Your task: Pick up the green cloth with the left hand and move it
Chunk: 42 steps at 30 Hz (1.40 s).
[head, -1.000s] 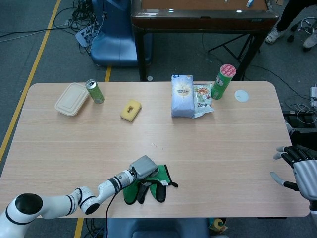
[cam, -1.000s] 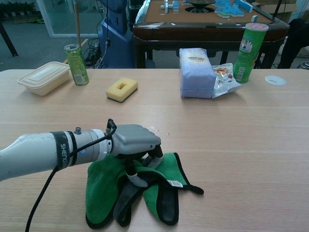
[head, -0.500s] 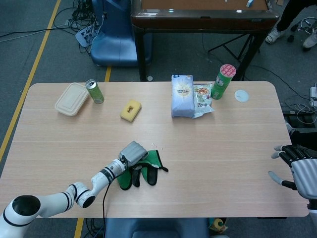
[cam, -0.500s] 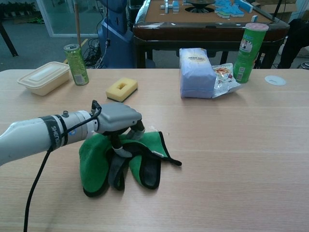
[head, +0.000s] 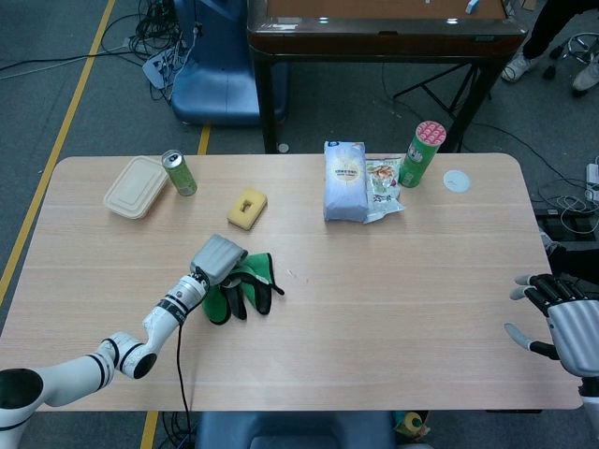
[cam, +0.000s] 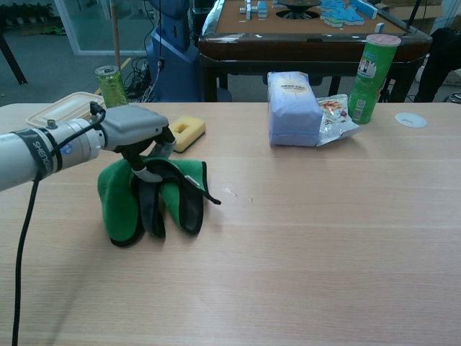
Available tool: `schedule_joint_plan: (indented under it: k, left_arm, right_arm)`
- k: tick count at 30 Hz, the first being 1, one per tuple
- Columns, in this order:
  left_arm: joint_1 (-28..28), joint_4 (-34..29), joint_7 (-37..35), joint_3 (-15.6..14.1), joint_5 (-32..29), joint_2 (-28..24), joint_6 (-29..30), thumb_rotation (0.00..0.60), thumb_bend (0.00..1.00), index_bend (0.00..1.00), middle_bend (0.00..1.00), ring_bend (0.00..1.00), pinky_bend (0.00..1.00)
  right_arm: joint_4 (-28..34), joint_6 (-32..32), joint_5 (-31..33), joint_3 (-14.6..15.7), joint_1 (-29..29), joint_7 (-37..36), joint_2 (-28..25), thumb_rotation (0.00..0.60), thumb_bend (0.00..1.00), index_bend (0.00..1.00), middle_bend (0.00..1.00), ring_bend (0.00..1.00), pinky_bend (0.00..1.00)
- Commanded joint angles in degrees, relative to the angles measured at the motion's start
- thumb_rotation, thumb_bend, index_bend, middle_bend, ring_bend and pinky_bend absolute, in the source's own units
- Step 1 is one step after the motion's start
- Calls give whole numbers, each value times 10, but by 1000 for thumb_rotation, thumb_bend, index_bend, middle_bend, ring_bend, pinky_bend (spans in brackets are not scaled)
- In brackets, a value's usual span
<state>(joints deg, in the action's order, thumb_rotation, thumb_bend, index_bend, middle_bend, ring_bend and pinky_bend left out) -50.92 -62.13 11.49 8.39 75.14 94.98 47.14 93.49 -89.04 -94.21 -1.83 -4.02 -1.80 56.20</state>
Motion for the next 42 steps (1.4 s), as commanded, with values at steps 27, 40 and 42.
schedule_joint_plan:
  k: [27,40,42]
  left_arm:
    - [54,-124,-6,54,-120,-106,36,600,185,0,0,117,310]
    - [173,-241,-4,-1,-77,-196,181,600,186,36,0,121,310]
    - [198,-260,3,-12,-70,-209,214,600,186,43,0,121,310]
  right_arm:
    - [-7,-3,-2,3,2,-9,3,600,263,430,332,256,311]
    - [-12,18,0,2,-11,-10,5,600,262,431,332,252,311]
    - [-15,23,-3,2,-14,-11,6,600,263,429,332,249,311]
